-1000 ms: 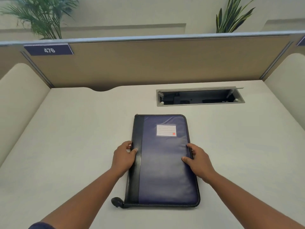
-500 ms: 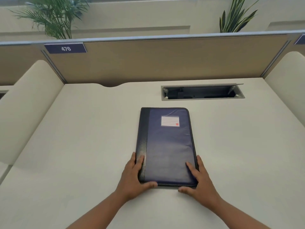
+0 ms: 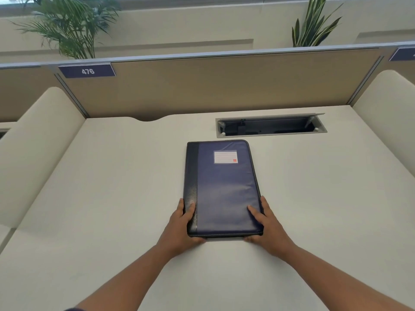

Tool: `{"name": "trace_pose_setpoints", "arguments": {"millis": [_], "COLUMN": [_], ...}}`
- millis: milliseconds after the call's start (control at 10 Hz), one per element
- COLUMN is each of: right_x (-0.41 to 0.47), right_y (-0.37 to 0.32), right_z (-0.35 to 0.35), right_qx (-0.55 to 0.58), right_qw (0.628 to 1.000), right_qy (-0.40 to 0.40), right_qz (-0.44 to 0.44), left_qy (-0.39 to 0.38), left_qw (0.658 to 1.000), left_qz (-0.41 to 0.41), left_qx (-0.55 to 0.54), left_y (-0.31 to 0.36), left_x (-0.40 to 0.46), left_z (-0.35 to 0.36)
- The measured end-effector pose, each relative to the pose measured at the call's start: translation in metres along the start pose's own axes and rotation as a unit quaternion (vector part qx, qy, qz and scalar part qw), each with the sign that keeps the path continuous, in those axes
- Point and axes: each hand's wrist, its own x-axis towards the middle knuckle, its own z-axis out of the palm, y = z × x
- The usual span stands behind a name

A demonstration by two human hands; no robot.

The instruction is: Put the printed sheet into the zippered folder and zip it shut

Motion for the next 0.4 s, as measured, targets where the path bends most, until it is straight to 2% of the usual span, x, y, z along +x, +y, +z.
{"name": "trace_pose_setpoints", "arguments": {"millis": [300, 400], "right_x": [0.004, 0.01], "right_y": [-0.004, -0.016], "right_z": [-0.006, -0.01], "right_qx": [0.003, -0.014], "right_qw": [1.0, 1.0], "right_qy": [-0.009, 0.013], "right_qz": [0.014, 0.003], "left_qy": [-0.015, -0.008], "left_qw": [1.0, 0.999], "left_qz": [-0.023, -0.021], "left_qx": [-0.003, 0.028], "left_y": [0.004, 0.015], "left_x": [0.002, 0.005], "left_z": [-0.006, -0.015]}}
